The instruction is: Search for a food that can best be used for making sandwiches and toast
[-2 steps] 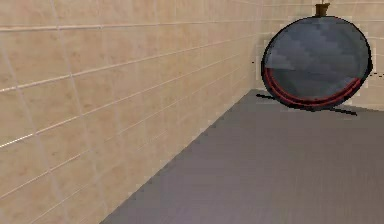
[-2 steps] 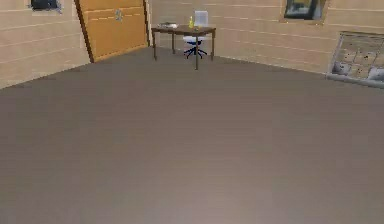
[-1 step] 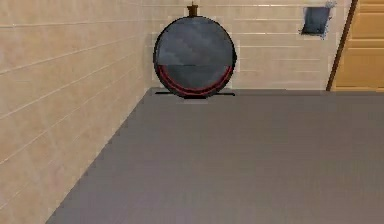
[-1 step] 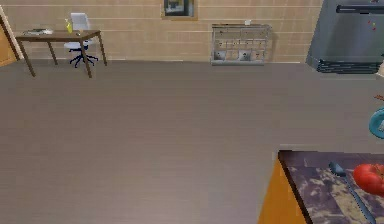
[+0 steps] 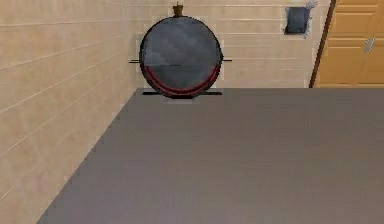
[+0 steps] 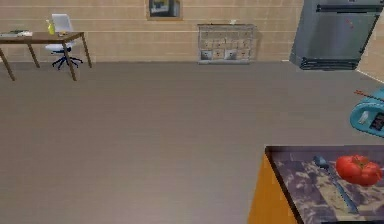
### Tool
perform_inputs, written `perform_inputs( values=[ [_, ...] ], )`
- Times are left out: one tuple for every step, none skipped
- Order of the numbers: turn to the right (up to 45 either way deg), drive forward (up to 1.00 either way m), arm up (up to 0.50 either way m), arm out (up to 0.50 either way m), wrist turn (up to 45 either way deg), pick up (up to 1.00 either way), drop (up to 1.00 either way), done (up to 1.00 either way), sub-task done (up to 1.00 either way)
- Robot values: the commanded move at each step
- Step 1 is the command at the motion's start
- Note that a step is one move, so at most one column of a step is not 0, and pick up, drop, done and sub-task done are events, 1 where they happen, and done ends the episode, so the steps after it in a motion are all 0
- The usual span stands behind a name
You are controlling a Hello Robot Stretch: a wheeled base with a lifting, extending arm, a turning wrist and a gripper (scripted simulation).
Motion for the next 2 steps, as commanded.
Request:
perform_inputs(
  values=[
    [0.0, 0.20, 0.00, 0.00, 0.0, 0.00, 0.00, 0.00, 0.00],
    [-30.0, 0.00, 0.00, 0.00, 0.0, 0.00, 0.00, 0.00, 0.00]
  ],
)
